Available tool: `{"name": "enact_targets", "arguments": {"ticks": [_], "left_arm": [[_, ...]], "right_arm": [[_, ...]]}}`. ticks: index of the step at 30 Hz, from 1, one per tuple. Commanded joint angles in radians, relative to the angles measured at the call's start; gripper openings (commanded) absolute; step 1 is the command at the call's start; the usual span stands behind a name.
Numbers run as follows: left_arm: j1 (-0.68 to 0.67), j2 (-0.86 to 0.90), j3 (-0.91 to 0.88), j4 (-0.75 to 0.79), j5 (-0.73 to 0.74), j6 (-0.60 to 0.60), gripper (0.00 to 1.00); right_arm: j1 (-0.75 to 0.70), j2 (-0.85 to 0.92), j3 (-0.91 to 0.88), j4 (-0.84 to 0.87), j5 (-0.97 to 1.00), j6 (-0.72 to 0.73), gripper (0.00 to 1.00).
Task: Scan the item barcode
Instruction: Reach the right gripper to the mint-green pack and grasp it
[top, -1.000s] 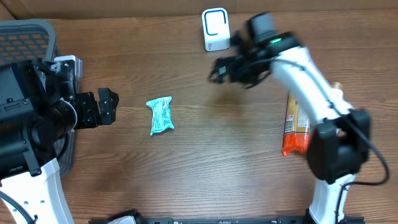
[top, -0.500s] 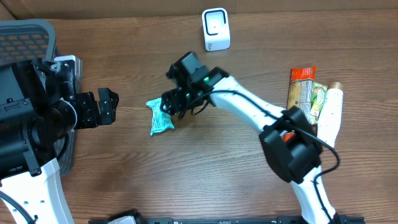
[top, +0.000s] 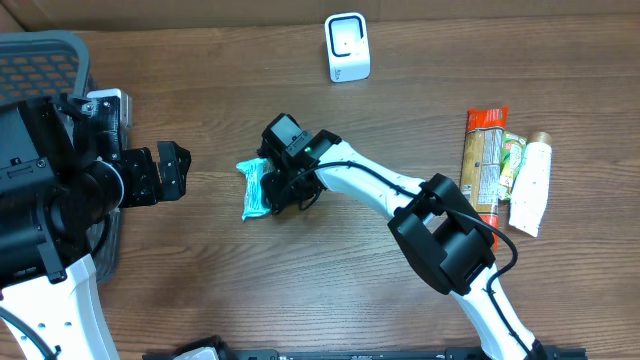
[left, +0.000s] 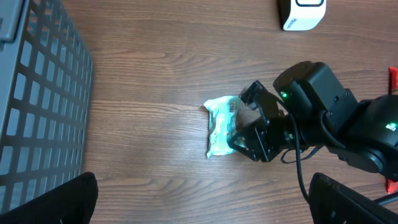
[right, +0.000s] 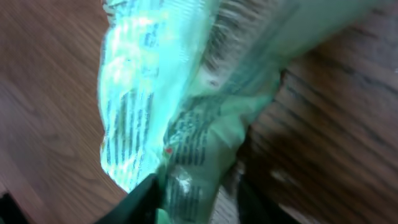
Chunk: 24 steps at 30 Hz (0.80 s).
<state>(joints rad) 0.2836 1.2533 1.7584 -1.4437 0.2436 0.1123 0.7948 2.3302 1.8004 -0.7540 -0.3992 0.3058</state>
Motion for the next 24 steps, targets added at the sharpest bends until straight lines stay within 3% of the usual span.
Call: {"name": "enact_targets", "arguments": {"ticks": [1,6,12,18,21,24], "left_arm": [[0.004,0.003,-0.004,0.002,0.009,0.019,0.99],[0.004,0.003,-0.004,0.001,0.009,0.019,1.0],[0.004,0.003,-0.004,0.001,0.009,0.019,1.0],[0.004,0.003,-0.004,0.001,0.009,0.019,1.0],[0.004,0.003,-0.004,0.002,0.009,0.019,1.0],[0.004,0.003,-0.004,0.001,0.009,0.019,1.0]], "right_arm": [[0.005,0.005,-0.006,-0.002,0.017,0.021,0.26],[-0.013,0.001,0.01,-0.044,0.009,0.021,0.04],[-0.092,-0.026,0.135,-0.323,0.026,-0.142,0.04],[-0.167,-0.051,0.191,-0.619,0.127,-0.564,0.04],[-0.199,-0.05,0.183,-0.696,0.211,-0.738,0.05],[-0.238,-0.05,0.181,-0.694,0.335,-0.779,0.09]]}}
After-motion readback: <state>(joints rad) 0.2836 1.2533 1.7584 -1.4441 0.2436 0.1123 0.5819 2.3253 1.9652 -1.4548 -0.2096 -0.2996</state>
